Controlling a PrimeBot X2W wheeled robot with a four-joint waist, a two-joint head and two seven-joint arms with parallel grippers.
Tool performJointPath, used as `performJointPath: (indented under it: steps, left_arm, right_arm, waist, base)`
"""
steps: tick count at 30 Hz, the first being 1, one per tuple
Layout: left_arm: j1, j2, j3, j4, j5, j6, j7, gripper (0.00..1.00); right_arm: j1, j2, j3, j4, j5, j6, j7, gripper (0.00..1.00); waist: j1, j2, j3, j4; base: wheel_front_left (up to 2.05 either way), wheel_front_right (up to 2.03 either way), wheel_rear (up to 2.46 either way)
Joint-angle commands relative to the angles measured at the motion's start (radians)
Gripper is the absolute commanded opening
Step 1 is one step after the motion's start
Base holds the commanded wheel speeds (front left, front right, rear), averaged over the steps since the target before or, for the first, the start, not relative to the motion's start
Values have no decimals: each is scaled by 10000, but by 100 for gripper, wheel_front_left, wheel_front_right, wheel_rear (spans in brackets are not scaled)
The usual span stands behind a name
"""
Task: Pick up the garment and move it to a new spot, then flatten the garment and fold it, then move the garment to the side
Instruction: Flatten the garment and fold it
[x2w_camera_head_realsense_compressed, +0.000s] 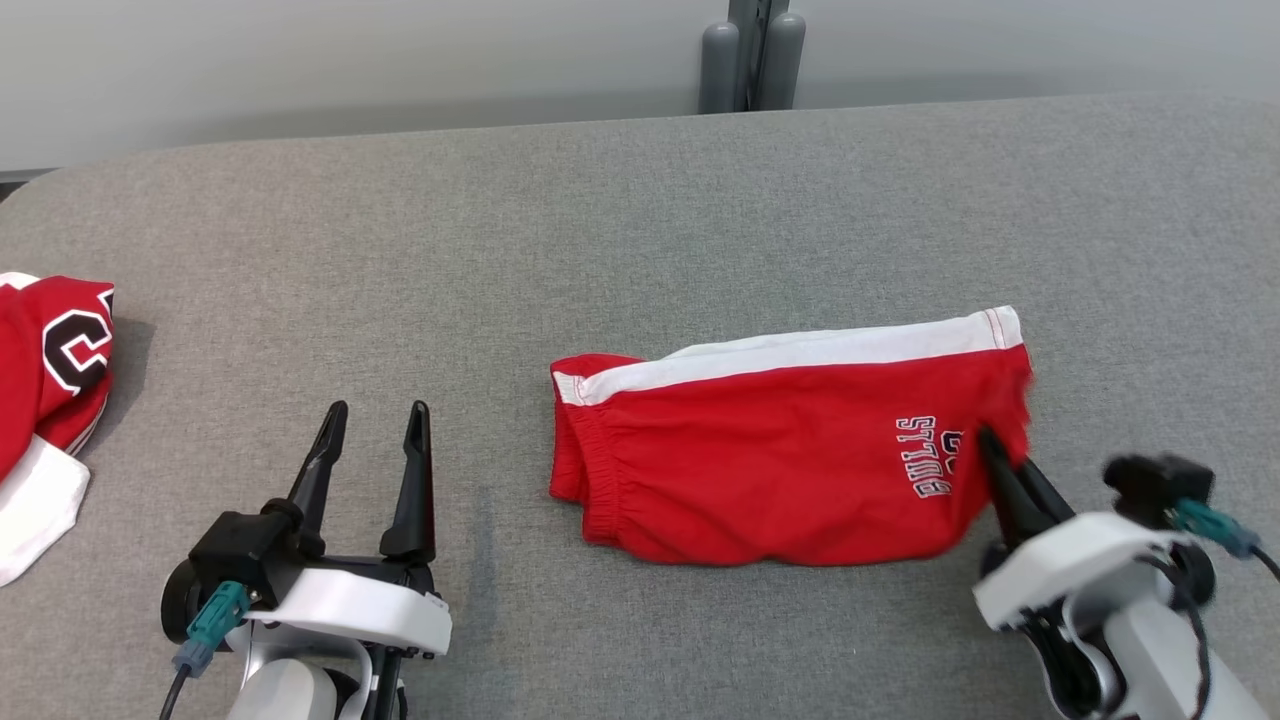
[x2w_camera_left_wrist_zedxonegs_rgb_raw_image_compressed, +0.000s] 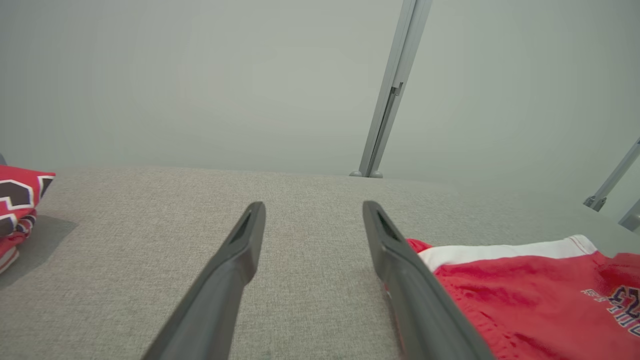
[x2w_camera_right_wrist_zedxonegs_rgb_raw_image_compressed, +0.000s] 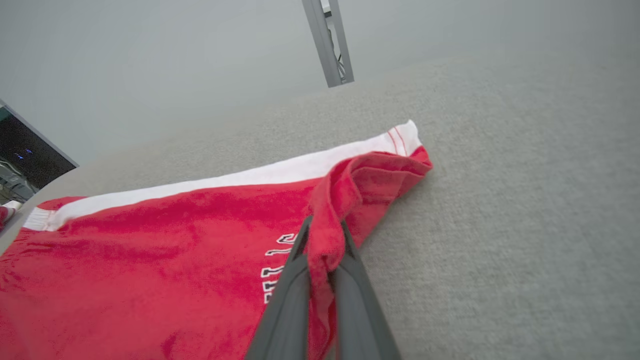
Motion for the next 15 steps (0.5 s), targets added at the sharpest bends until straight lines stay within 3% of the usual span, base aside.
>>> performJointPath:
  steps: [1,9,15]
  left_arm:
    - [-14,47,2,-32,-14,48,27,100]
    - [-199,19,-140,-78,-93,-79,-17,100]
    - [-272,-16,-268,12,-96,-142,-68,100]
  right_arm:
    - [-184,28,115,-325,-234,4,141,0]
    - [-1053,785,1591,-2308,-870,4,1183,0]
    - [-1185,1131,3055,-2359,-695,4,1617,0]
  waist:
    - [0,0,-18,12]
    - [0,0,-61,392]
    - [0,0,-44,897]
  base:
    - [0,0,0]
    - [0,0,0]
    - [0,0,0]
